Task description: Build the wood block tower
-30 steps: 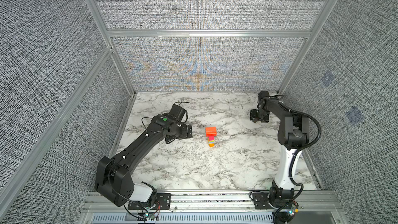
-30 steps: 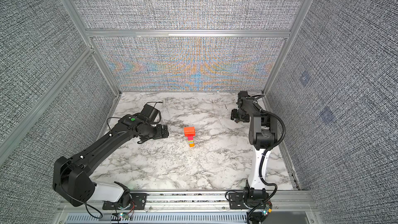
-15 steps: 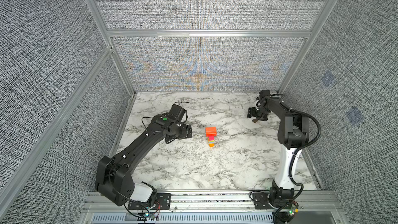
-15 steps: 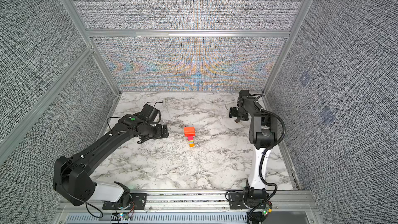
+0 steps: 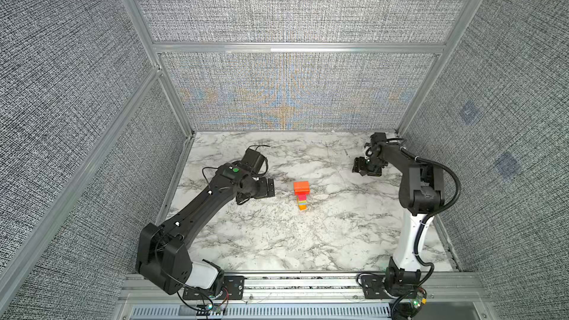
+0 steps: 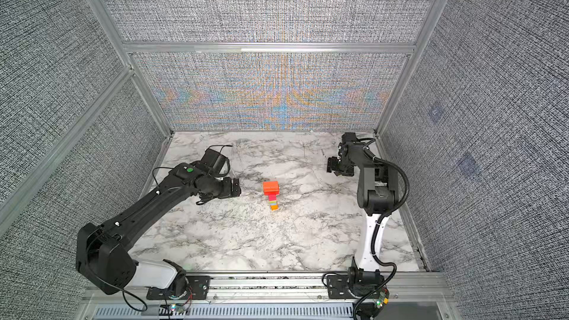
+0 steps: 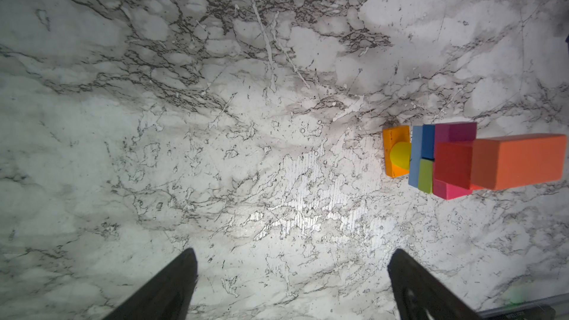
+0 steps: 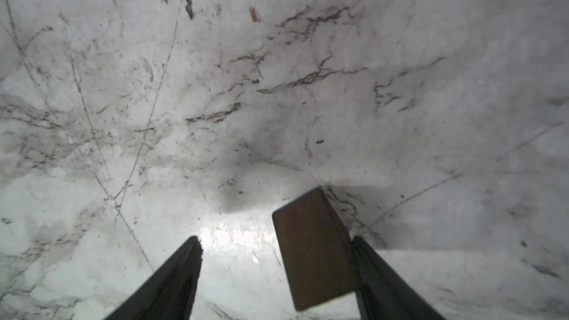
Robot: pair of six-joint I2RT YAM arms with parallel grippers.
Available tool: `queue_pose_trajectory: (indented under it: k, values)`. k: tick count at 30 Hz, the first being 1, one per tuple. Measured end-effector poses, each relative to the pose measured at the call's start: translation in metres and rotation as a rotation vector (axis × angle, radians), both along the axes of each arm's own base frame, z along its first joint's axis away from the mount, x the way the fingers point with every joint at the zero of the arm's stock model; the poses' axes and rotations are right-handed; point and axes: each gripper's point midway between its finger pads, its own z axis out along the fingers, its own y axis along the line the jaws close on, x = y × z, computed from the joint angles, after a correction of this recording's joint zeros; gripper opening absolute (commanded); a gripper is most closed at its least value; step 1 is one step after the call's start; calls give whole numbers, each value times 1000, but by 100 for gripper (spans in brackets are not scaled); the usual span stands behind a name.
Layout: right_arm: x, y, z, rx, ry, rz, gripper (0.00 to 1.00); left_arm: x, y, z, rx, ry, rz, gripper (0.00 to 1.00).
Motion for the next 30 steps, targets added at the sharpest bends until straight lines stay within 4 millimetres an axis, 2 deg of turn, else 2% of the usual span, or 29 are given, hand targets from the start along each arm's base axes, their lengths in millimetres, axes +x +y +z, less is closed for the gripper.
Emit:
queue_pose_trajectory:
  k: [8, 17, 22, 30]
  values:
    - [2, 19, 2, 0, -11, 45, 75, -1, 1, 2, -4, -6, 0, 99]
    - [-3, 13, -1, -35, 4, 41, 72, -1, 1, 1, -3, -6, 0, 99]
    - [-4, 11, -2, -54, 4, 56, 82, -1, 1, 0, -3, -2, 0, 99]
    - [10, 14, -3, -44, -20, 89, 83, -3, 1, -2, 0, 5, -1, 99]
